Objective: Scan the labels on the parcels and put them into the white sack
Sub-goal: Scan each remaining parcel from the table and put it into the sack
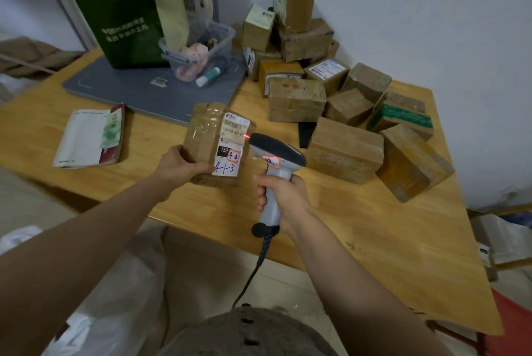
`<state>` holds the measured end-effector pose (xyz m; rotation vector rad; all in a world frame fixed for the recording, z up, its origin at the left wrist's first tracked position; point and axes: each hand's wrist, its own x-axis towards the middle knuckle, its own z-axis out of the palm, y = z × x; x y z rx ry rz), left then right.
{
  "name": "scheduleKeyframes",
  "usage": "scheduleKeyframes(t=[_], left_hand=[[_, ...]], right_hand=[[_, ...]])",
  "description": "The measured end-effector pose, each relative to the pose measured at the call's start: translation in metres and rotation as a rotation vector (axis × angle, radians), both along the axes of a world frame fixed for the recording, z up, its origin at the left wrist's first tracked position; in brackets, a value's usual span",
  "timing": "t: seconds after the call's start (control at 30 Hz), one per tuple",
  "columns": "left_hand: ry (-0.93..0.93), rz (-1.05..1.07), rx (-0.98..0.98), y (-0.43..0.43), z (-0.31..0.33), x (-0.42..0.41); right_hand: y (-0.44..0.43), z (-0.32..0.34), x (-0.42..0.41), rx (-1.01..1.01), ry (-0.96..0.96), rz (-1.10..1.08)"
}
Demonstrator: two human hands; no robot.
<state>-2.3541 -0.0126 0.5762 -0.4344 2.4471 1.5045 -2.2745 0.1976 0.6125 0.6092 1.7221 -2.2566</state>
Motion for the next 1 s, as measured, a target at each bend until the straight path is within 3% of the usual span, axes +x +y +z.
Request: scheduleKeyframes(t=[0.83,1.0], left_hand=[[0.062,0.112,0.069,-0.045,0.001,0.021],[0.059,0.192,0.155,-0.059,0.000,0.031]], right_hand=[[-0.042,0.021,-0.006,0.067,0.072,0.125],[-0.057,0.021,-0.009,0.066,0.095,0.164]])
